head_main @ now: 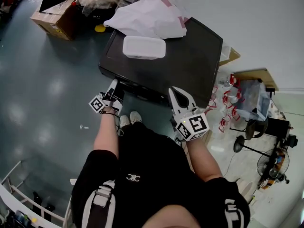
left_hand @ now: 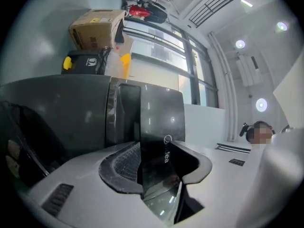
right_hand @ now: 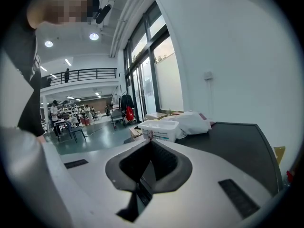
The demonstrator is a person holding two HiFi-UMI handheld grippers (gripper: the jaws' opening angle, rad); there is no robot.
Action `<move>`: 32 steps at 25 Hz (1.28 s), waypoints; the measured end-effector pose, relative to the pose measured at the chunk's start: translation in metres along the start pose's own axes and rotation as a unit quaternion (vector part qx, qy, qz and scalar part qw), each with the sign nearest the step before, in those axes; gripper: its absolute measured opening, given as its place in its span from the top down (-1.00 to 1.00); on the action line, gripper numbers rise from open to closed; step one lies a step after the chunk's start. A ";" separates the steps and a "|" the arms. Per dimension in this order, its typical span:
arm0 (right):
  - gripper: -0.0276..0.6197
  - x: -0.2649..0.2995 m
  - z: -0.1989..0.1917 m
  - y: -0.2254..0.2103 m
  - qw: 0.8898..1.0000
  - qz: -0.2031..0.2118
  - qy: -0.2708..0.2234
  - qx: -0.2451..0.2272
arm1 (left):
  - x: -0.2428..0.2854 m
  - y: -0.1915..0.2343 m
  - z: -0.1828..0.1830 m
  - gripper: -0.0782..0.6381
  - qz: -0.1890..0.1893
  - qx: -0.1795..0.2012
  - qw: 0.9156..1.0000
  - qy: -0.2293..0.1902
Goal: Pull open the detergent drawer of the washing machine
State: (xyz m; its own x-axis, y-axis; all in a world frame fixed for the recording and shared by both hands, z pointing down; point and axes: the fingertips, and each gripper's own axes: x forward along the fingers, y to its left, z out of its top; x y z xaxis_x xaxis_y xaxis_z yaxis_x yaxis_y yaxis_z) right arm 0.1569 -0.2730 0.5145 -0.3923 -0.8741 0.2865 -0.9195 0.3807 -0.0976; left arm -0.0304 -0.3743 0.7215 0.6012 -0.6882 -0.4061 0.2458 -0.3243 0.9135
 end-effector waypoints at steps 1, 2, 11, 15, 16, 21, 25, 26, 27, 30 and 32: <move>0.91 0.000 0.000 0.001 1.000 0.000 0.000 0.000 | -0.002 0.001 0.000 0.27 -0.002 -0.002 1.000 -0.002; 0.91 0.000 0.000 0.002 1.000 0.000 0.000 0.000 | -0.003 0.001 0.001 0.28 -0.003 -0.003 1.000 -0.004; 0.91 -0.003 0.005 0.001 1.000 -0.005 -0.005 -0.008 | -0.041 -0.018 -0.006 0.39 -0.023 0.001 0.999 0.024; 0.91 -0.001 -0.004 0.006 1.000 -0.002 -0.005 0.001 | -0.071 -0.031 -0.017 0.39 -0.024 0.006 0.999 0.032; 0.91 -0.001 -0.006 0.010 1.000 0.001 -0.005 0.002 | -0.076 -0.034 -0.019 0.39 -0.023 0.006 0.999 0.032; 0.91 0.003 -0.011 0.031 1.000 0.026 -0.009 -0.003 | -0.100 -0.044 -0.023 0.38 -0.009 0.004 1.000 0.027; 0.91 0.005 -0.007 0.044 0.999 0.046 -0.017 -0.006 | -0.118 -0.051 -0.026 0.38 0.003 0.005 0.999 0.036; 0.91 0.005 -0.006 0.047 0.998 0.052 -0.018 -0.007 | -0.123 -0.054 -0.027 0.37 0.005 0.005 0.999 0.036; 0.91 0.006 -0.006 0.051 0.998 0.059 -0.019 -0.008 | -0.128 -0.056 -0.028 0.37 0.007 0.004 0.999 0.033; 0.91 0.007 -0.006 0.063 0.997 0.078 -0.020 -0.013 | -0.143 -0.063 -0.031 0.37 0.014 0.007 1.000 0.026; 0.91 0.010 -0.006 0.071 0.996 0.090 -0.020 -0.017 | -0.150 -0.066 -0.032 0.37 0.015 0.011 1.000 0.025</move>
State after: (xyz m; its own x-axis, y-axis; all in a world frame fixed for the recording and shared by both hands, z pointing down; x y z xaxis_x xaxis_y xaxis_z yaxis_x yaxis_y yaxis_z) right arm 0.0877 -0.2522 0.5161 -0.5517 -0.8020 0.2289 -0.8333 0.5413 -0.1118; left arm -0.1127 -0.2283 0.7227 0.6456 -0.6648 -0.3757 0.2101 -0.3184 0.9244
